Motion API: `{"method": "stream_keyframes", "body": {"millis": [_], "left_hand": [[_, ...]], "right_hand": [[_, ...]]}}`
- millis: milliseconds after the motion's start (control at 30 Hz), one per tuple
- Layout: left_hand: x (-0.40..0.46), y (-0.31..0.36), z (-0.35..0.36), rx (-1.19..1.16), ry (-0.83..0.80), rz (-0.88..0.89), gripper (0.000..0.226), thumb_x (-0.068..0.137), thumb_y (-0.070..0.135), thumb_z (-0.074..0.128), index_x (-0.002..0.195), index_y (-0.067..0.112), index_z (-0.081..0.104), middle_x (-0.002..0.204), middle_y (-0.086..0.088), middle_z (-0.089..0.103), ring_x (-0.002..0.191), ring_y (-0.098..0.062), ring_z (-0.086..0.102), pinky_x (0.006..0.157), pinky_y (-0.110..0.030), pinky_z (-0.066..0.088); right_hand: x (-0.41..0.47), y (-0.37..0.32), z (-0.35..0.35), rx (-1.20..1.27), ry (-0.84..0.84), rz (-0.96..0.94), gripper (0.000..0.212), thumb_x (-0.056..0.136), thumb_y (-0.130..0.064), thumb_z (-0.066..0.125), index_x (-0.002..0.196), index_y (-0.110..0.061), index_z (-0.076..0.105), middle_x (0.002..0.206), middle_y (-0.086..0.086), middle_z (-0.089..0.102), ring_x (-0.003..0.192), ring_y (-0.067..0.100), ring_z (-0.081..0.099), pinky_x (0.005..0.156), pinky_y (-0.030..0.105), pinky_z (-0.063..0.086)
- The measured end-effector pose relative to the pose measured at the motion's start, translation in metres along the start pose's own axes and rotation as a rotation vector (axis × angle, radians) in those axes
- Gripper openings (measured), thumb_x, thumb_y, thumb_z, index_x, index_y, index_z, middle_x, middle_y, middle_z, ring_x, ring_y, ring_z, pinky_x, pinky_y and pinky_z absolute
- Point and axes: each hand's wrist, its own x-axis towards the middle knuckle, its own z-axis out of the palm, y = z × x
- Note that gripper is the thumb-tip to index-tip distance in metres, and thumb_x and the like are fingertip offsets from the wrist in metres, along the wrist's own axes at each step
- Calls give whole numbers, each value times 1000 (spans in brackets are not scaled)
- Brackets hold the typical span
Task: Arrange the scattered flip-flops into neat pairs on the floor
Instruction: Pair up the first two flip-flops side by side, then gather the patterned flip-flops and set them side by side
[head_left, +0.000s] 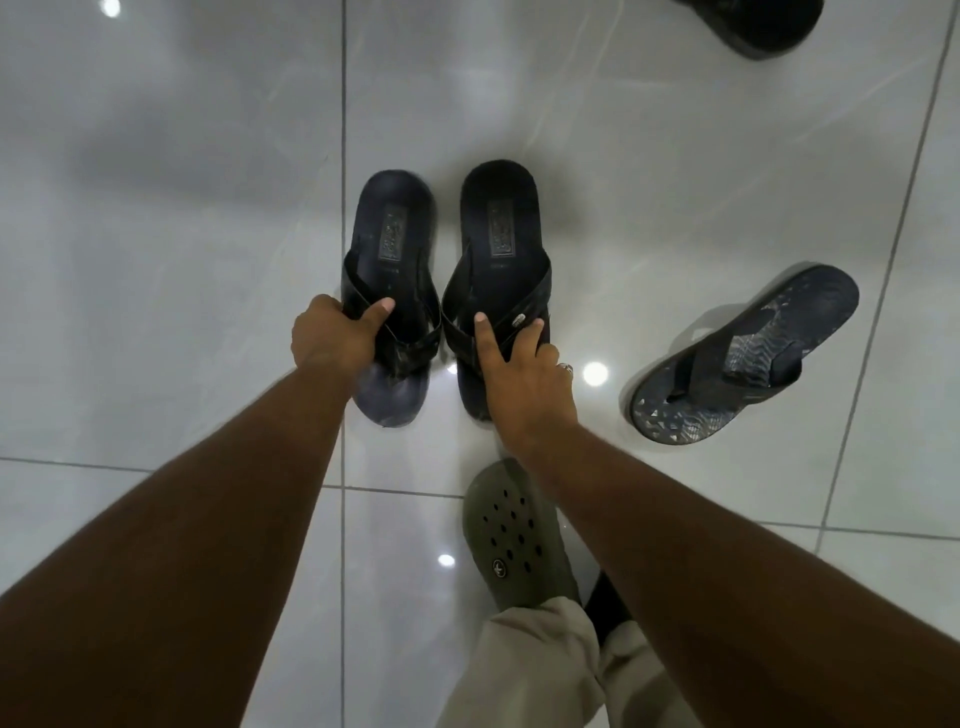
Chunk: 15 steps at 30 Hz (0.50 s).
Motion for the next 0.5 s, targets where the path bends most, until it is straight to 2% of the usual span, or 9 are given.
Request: {"method": "stream_keyframes", "body": {"millis": [67,133,200,267,367,433,500], "left_hand": [[-1,-2,-4,-8,-9,-7,70,77,60,66,120,5,54,118,-17,64,108,-37,61,92,-46,51],[-10,3,-11,18,2,-19,82,76,66,62,130,6,46,127,-18,57,114,-39,57,94,-48,50],[-22,16,-19,63,41,-4,87,75,70,59,132,6,42,130,-20,53,115,-41,55,93,-52,51],[-36,39,-26,112,83,53,85,75,70,59,129,6,43,128,-20,53,115,-42,54,91,-52,50],[-52,98,-23,201,102,227,84,76,68,60,131,6,44,129,-22,51,117,-44,52,93,-51,46],[-59,147,-12,246,77,359,86,77,67,60,135,6,41,135,-22,48,121,-44,49,96,-51,44],[-63,196,7,265,17,486,88,79,64,60,142,8,34,143,-21,41,128,-43,44,101,-51,40]], "right_hand": [[-3,-2,-2,5,-31,-9,102,87,-27,69,153,-29,-9,153,37,12,128,49,41,102,57,41],[-8,4,-12,32,-39,-10,103,87,-32,68,152,-30,-12,151,34,20,124,46,45,100,58,43],[-16,25,-28,135,38,38,95,88,-40,63,152,-30,-7,139,25,37,112,39,51,92,56,46],[-30,59,-42,148,135,140,87,89,-48,58,152,-26,1,133,18,42,108,36,52,86,53,48],[-52,126,-54,105,160,417,90,87,-53,57,153,-22,4,151,20,29,126,46,41,94,61,43],[-57,162,-53,172,69,555,95,85,-56,59,153,-23,1,158,19,15,135,49,31,101,64,36],[-53,185,-46,320,-27,595,98,83,-60,60,153,-25,0,161,15,6,136,50,28,103,65,34]]}}
